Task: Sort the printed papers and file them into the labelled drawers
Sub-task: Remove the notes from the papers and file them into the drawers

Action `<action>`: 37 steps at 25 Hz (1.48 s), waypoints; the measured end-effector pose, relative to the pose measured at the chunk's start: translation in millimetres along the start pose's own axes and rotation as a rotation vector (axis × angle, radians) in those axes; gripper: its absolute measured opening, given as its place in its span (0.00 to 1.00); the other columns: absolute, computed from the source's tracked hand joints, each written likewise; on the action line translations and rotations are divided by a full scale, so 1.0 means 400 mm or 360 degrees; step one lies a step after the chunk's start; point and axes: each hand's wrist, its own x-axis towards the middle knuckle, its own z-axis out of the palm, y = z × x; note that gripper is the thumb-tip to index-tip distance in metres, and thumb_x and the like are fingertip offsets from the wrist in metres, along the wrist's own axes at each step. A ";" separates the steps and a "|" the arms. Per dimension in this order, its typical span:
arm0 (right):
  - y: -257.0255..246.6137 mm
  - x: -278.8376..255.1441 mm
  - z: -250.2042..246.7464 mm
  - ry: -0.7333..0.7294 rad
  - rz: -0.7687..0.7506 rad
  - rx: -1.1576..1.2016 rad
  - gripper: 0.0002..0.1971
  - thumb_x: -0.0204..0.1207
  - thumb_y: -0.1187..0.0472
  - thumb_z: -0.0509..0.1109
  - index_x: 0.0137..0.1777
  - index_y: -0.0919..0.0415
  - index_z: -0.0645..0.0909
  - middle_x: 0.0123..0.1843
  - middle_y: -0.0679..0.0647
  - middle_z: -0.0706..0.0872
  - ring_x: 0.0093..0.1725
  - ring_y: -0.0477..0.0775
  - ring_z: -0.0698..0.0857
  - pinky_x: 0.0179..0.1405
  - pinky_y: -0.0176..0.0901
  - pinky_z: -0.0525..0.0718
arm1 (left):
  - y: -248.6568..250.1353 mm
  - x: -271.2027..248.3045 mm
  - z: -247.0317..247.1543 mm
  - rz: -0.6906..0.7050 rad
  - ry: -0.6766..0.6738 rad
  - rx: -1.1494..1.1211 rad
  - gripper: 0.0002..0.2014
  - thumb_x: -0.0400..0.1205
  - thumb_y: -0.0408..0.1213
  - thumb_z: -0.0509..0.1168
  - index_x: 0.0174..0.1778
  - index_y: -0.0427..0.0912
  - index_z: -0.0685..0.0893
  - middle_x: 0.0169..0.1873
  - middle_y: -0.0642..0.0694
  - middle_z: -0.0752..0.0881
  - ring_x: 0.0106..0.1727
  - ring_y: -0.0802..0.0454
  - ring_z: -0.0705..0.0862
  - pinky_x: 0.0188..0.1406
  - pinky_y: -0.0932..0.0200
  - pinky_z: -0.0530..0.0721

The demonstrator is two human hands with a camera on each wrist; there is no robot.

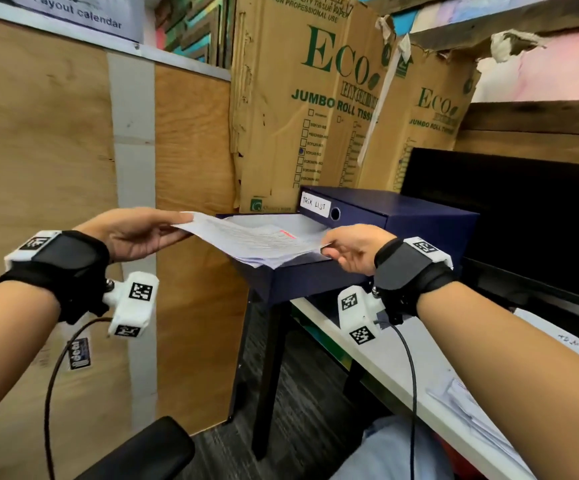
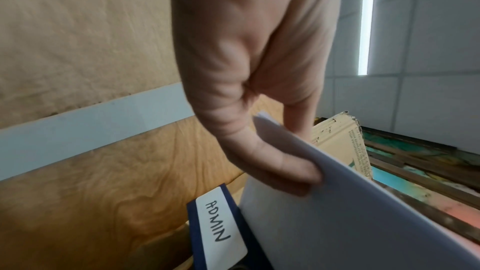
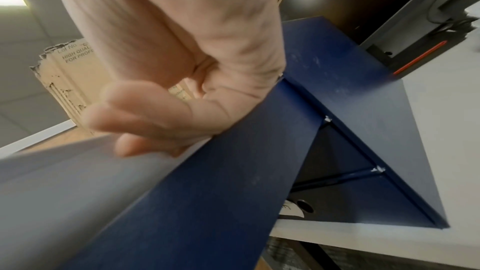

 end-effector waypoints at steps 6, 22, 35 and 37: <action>-0.011 0.008 0.010 -0.0014 0.0069 0.0225 0.12 0.86 0.63 0.60 0.43 0.66 0.77 0.19 0.52 0.84 0.13 0.41 0.80 0.08 0.28 0.72 | 0.036 0.031 0.057 0.0094 0.0328 -0.0385 0.09 0.81 0.33 0.67 0.49 0.29 0.79 0.49 0.34 0.84 0.35 0.46 0.91 0.32 0.61 0.89; 0.070 0.030 -0.077 0.0544 -0.1018 -0.1272 0.20 0.83 0.48 0.62 0.38 0.61 0.83 0.32 0.50 0.84 0.33 0.53 0.83 0.32 0.43 0.79 | 0.021 0.221 0.141 -0.0035 0.0525 0.0621 0.05 0.79 0.23 0.68 0.49 0.27 0.81 0.47 0.37 0.86 0.41 0.51 0.85 0.21 0.68 0.85; 0.053 0.051 -0.040 -0.0519 -0.1117 -0.1277 0.33 0.79 0.29 0.45 0.67 0.46 0.82 0.68 0.46 0.84 0.68 0.47 0.80 0.72 0.49 0.74 | -0.030 0.320 0.243 0.0085 0.0014 0.2085 0.12 0.76 0.37 0.75 0.45 0.30 0.85 0.38 0.41 0.92 0.40 0.47 0.91 0.46 0.53 0.90; 0.034 0.043 0.012 -0.0697 -0.1178 -0.1342 0.32 0.80 0.31 0.44 0.65 0.44 0.84 0.70 0.46 0.82 0.69 0.48 0.78 0.72 0.49 0.71 | -0.032 0.314 0.233 0.0261 0.0025 0.2436 0.14 0.73 0.45 0.77 0.43 0.38 0.86 0.38 0.47 0.92 0.38 0.52 0.89 0.42 0.60 0.84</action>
